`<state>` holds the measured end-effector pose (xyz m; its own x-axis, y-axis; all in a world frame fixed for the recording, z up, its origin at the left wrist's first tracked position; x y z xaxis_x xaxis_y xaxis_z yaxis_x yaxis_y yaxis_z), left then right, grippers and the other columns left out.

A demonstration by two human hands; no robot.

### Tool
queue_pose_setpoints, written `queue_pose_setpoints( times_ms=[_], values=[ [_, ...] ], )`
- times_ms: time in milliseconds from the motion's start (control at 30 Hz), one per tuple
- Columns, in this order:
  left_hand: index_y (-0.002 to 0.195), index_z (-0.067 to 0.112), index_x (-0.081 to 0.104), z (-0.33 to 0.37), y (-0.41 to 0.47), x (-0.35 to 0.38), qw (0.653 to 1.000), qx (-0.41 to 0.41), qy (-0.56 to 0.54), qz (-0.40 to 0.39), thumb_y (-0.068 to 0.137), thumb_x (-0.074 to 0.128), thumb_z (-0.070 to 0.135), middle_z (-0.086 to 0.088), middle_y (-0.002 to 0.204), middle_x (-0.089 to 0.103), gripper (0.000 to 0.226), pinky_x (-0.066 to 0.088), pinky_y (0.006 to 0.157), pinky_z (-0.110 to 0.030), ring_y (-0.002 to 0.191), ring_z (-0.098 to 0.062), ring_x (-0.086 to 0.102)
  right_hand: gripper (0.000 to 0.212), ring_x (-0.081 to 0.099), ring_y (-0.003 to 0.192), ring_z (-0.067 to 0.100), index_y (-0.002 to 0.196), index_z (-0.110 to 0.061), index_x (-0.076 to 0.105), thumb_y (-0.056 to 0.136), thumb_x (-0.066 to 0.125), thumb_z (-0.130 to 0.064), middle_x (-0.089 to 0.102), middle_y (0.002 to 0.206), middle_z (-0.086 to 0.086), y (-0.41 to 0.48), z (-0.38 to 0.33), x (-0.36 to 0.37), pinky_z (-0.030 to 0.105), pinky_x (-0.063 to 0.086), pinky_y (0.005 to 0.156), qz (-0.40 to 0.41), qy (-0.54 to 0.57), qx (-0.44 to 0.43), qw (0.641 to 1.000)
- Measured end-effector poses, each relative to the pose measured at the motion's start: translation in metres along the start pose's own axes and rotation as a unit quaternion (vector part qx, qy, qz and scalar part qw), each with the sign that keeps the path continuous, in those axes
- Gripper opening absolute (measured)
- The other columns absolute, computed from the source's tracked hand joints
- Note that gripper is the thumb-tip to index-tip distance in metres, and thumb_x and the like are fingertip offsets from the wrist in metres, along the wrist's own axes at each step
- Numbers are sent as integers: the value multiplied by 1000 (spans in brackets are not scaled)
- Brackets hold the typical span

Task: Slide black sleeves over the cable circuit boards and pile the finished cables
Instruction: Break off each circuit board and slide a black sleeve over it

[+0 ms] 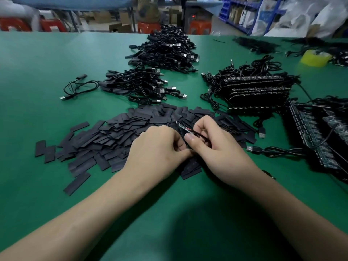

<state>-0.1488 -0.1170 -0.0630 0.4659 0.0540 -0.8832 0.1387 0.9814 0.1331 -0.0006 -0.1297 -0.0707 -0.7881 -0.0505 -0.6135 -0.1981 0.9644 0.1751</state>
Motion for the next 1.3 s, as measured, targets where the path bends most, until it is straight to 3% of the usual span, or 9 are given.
queue_pose_setpoints(
  times_ms=[267,433,500,667,767,900,1067,1167,1300],
  values=[
    [70,19,68,-14,3,-17,977,18,-201,-64,82,78,40,2,65,71,26,45,57,-22,54,-5,56,15,55,69,7,101,-37,50,102,45,-51,62,73,-8,-3,6,-3,38,47,69,41,-17,1,999],
    [83,5,61,-24,-9,-20,912,10,-397,-104,85,77,14,-14,78,77,19,51,61,-23,68,-15,71,12,48,58,2,100,-35,58,99,57,-47,54,64,-12,-2,3,-1,27,39,59,43,18,6,999],
    [91,0,62,-27,-14,-16,896,10,-431,-108,83,76,8,-22,81,74,18,54,74,-35,77,-24,77,19,41,56,1,90,-26,63,97,62,-43,46,59,-13,-3,3,2,25,34,55,27,53,9,998],
    [103,13,72,-29,-24,-15,903,58,-421,-67,77,75,18,-7,84,75,26,58,76,-32,76,-20,75,22,46,59,8,86,-18,67,95,62,-37,52,62,-5,-5,-3,8,34,37,59,-3,128,9,992],
    [102,25,77,-27,-30,-21,949,124,-286,38,72,82,30,4,77,73,31,57,72,-27,70,-8,69,21,47,59,12,83,-21,66,95,62,-38,54,62,2,-7,-5,10,41,37,55,3,148,8,989],
    [104,25,78,-19,-37,-28,960,188,-171,114,75,84,34,17,84,70,31,52,72,-17,74,0,64,25,43,58,11,83,-18,65,95,61,-40,49,61,-5,-9,-6,13,39,34,53,5,155,11,988],
    [100,26,81,-29,-34,-29,960,147,-201,125,76,84,32,20,88,73,25,55,74,-24,80,1,67,36,50,58,19,89,-17,66,96,54,-50,56,62,2,-11,-10,12,38,41,55,-4,133,6,991],
    [96,27,81,-34,-33,-30,959,113,-224,129,72,85,32,18,81,73,24,53,69,-17,72,-3,68,33,34,50,6,88,-22,66,101,48,-47,40,52,-9,-12,-11,7,24,28,48,17,110,0,994],
    [92,30,81,-39,-32,-31,955,90,-247,137,70,86,30,19,76,73,23,48,65,-9,68,-3,68,33,30,48,6,83,-19,63,105,50,-40,35,50,-11,-13,-10,3,23,25,45,16,94,1,995]
  ],
)
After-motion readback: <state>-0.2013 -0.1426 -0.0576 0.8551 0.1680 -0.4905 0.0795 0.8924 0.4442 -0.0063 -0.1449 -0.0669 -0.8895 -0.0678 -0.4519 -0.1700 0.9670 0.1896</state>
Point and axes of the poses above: each hand's wrist, its own y-axis towards the middle knuckle, its own x-axis out of the palm, z = x × y, the point moved 5 cm from there along y, towards the middle knuckle
